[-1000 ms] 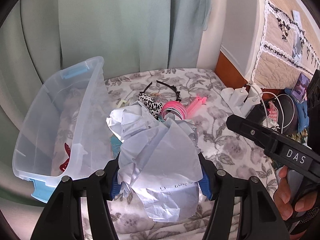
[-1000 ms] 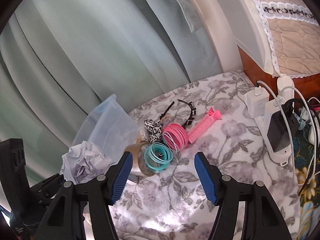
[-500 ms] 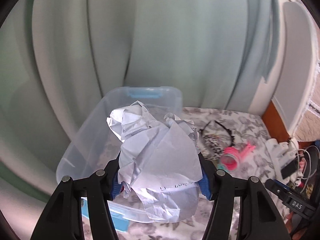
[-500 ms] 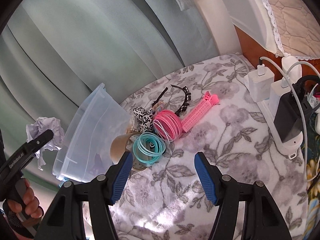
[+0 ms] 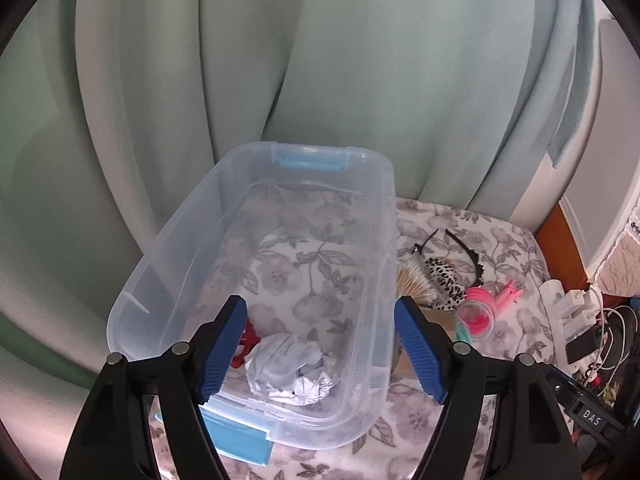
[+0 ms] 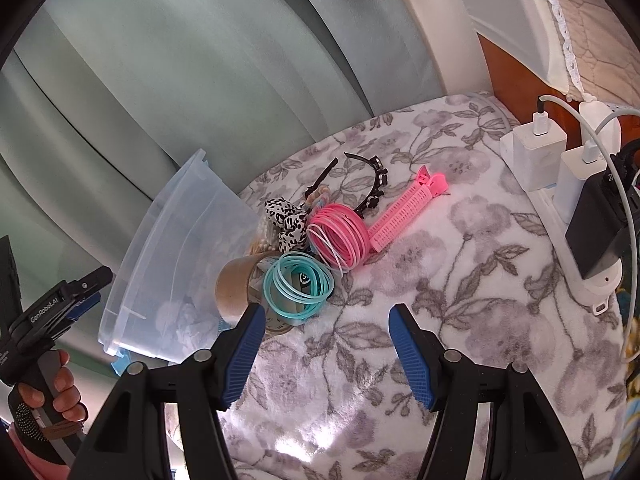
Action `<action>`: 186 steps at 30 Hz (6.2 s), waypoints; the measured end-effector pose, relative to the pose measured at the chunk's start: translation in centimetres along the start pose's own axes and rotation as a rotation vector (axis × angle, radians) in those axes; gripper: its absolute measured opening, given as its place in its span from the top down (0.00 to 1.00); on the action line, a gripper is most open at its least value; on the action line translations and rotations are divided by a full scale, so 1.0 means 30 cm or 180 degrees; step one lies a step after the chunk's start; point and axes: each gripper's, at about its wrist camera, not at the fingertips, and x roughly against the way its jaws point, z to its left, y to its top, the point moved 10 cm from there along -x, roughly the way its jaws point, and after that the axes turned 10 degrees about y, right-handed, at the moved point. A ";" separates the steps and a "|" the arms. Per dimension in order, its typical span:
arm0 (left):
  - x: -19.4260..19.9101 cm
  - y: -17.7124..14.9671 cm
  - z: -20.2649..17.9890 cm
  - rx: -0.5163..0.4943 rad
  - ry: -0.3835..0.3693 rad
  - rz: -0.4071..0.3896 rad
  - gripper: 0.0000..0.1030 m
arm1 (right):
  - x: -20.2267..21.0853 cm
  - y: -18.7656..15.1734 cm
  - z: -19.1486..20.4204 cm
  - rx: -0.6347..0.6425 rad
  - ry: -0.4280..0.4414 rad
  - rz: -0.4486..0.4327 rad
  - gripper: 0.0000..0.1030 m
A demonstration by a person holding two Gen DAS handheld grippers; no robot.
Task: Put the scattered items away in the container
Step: 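Grasp the brown tape roll with the left tool while the right tool grasps the pink and teal hair ties, then carry the tape roll and hair ties over the box and drop them in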
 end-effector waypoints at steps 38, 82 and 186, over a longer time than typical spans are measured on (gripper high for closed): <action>-0.353 -0.282 -0.394 -0.0555 0.0104 0.0857 0.43 | -0.283 0.105 -0.061 0.0480 -0.0128 0.0339 0.36; -0.234 -0.293 -0.419 -0.0599 -0.0198 0.0786 0.46 | -0.135 0.114 -0.058 0.0077 -0.0082 -0.0036 0.79; 0.011 0.046 0.372 0.0924 -0.0284 -0.0050 0.46 | -0.239 0.109 0.926 0.1732 0.0132 0.0043 0.76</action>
